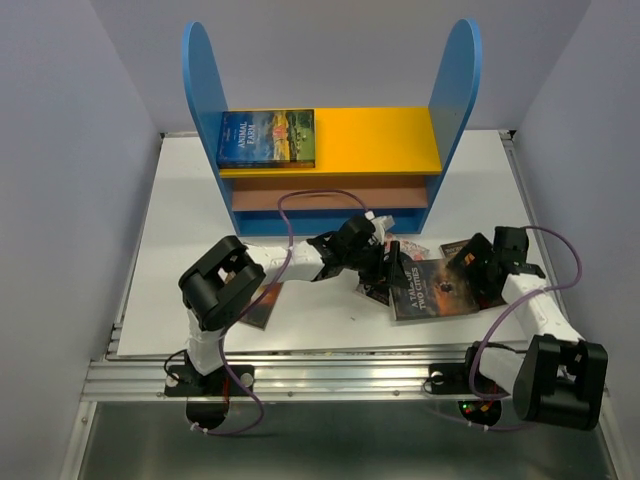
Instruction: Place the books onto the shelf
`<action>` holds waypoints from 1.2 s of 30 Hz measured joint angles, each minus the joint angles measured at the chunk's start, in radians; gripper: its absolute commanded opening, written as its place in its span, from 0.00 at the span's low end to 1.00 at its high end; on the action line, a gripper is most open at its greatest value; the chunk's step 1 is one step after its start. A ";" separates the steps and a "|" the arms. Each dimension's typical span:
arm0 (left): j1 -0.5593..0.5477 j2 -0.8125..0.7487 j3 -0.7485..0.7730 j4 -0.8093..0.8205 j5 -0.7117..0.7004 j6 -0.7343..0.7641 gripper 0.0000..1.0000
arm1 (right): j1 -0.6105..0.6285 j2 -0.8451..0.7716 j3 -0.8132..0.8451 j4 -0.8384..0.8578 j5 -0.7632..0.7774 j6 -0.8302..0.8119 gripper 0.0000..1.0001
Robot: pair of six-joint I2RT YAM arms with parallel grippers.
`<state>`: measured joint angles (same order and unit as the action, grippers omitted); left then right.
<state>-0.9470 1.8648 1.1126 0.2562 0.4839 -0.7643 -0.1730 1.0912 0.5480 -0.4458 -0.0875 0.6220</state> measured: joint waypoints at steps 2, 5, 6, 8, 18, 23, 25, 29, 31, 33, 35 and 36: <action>0.002 0.014 0.008 -0.023 -0.010 0.002 0.70 | -0.010 -0.026 -0.018 0.013 -0.026 -0.002 0.96; 0.014 0.020 0.018 -0.052 -0.015 0.000 0.67 | -0.019 -0.083 -0.049 0.020 -0.075 -0.013 0.90; 0.023 0.021 0.023 -0.065 -0.015 -0.002 0.67 | -0.023 -0.100 -0.059 0.022 -0.097 -0.021 0.89; 0.034 0.027 0.041 -0.093 -0.017 -0.003 0.67 | -0.029 -0.107 -0.080 0.036 -0.136 -0.037 0.84; 0.105 0.050 0.093 -0.153 -0.066 0.017 0.66 | -0.041 -0.184 -0.090 -0.064 -0.291 -0.127 0.66; 0.111 0.052 0.093 -0.164 -0.105 0.050 0.66 | -0.037 -0.197 -0.089 -0.107 -0.375 -0.156 0.62; 0.114 0.055 0.095 -0.167 -0.115 0.057 0.66 | -0.024 -0.212 -0.089 -0.114 -0.393 -0.161 0.59; 0.121 0.066 0.107 -0.172 -0.130 0.070 0.66 | -0.006 -0.248 -0.089 -0.125 -0.429 -0.162 0.71; 0.125 0.070 0.113 -0.172 -0.137 0.071 0.65 | 0.010 -0.249 -0.089 -0.127 -0.433 -0.161 0.72; 0.127 0.072 0.114 -0.168 -0.149 0.068 0.65 | 0.031 -0.237 -0.089 -0.130 -0.430 -0.156 0.75; 0.127 0.072 0.114 -0.168 -0.155 0.066 0.65 | 0.040 -0.216 -0.089 -0.132 -0.409 -0.145 0.77; 0.127 0.072 0.114 -0.168 -0.156 0.065 0.65 | 0.044 -0.206 -0.089 -0.131 -0.396 -0.132 0.78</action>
<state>-0.8196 1.9366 1.2266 0.0879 0.3275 -0.6991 -0.1287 0.8852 0.4591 -0.5770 -0.4839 0.4896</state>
